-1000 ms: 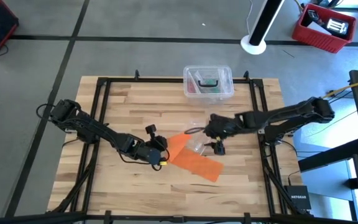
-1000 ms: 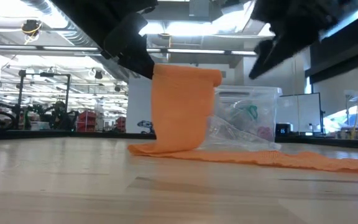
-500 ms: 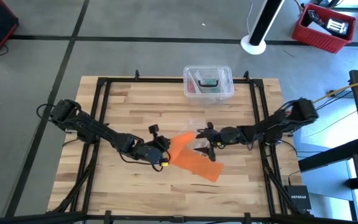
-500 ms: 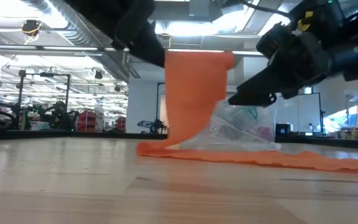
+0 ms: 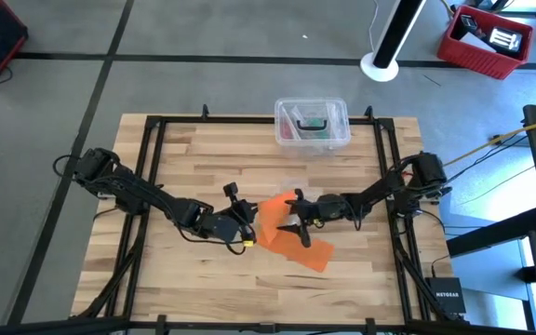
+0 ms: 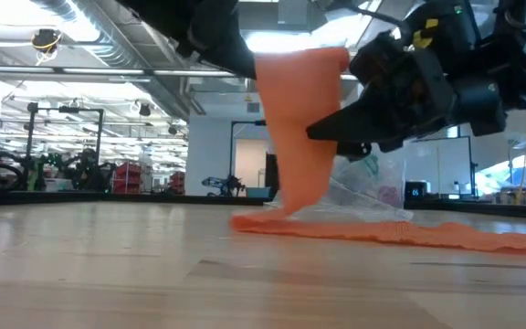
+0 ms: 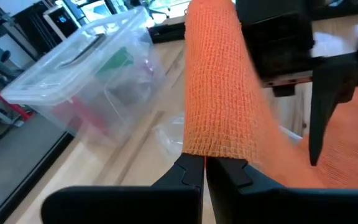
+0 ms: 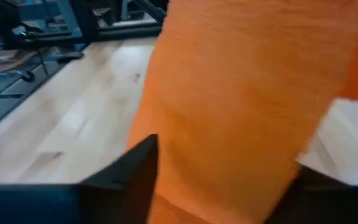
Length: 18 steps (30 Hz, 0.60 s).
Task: Roll bandage
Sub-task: Roll the orange bandage
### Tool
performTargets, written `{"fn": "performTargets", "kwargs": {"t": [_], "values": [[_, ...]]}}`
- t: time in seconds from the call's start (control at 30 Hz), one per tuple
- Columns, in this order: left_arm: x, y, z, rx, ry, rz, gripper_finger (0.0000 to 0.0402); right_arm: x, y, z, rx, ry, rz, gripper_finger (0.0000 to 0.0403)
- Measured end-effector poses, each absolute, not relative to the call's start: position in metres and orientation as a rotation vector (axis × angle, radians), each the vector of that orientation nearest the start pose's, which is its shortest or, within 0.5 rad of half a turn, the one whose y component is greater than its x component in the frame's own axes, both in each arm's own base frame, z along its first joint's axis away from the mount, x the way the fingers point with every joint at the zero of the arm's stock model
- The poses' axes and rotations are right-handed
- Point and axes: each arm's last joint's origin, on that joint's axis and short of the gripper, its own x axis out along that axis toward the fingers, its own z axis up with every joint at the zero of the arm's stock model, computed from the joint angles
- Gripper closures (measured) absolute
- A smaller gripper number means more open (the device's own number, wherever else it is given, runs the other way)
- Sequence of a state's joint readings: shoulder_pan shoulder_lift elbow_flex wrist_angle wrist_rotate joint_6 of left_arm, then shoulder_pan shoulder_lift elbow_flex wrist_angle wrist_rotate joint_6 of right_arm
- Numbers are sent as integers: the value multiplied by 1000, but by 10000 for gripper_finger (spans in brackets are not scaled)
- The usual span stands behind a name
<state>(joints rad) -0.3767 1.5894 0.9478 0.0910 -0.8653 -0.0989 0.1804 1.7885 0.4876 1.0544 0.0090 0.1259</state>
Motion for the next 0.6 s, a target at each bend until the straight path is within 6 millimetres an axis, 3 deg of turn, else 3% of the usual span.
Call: {"fn": "performTargets", "kwargs": {"t": [0.2,0.33,0.6], "values": [[316,-98,224,245,418,560,401,285,76,119,30,248,259,381],[315,-97,224,253,421,570,401,279,91,135,-5,186,266,381],[313,-94,219,268,468,580,401,253,97,229,-98,-164,286,393]]}}
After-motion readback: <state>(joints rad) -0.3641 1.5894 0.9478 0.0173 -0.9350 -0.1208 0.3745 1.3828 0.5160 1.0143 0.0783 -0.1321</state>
